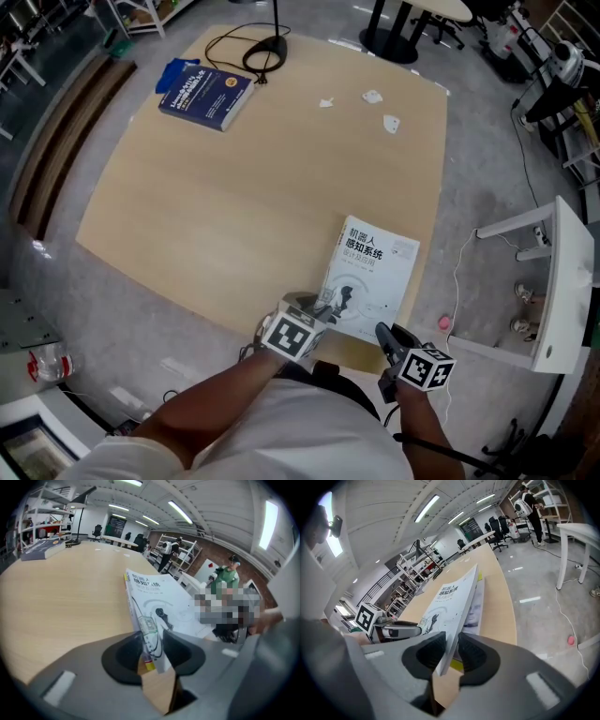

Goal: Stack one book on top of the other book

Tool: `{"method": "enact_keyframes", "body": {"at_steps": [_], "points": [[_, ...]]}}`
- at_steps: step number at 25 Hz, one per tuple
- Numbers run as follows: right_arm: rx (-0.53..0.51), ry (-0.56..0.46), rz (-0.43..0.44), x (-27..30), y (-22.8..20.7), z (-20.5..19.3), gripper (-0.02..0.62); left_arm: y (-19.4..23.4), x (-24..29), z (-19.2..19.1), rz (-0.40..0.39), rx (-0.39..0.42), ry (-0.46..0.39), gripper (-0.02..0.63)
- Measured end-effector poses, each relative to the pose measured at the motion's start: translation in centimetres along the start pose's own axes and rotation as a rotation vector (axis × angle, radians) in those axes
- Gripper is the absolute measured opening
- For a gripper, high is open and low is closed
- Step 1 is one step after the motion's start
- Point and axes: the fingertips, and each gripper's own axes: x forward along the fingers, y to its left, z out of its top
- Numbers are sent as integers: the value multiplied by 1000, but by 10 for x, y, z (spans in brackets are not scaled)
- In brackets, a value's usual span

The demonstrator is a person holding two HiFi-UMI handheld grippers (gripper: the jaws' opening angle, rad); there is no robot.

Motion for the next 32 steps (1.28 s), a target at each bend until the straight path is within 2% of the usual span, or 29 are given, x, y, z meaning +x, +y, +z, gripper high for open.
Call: {"method": "enact_keyframes", "body": {"at_steps": [8, 12, 17, 32], "points": [[18, -13, -30, -1, -2, 0, 89, 0, -9, 1, -7, 30, 15, 167], [28, -24, -41, -1, -5, -1, 89, -1, -13, -2, -38, 27, 20, 167], [26, -35, -46, -4, -6, 1, 89, -6, -5, -7, -34, 23, 27, 130], [32, -37, -69, -1, -12, -5, 91, -6, 0, -7, -50, 7, 6, 130]]}}
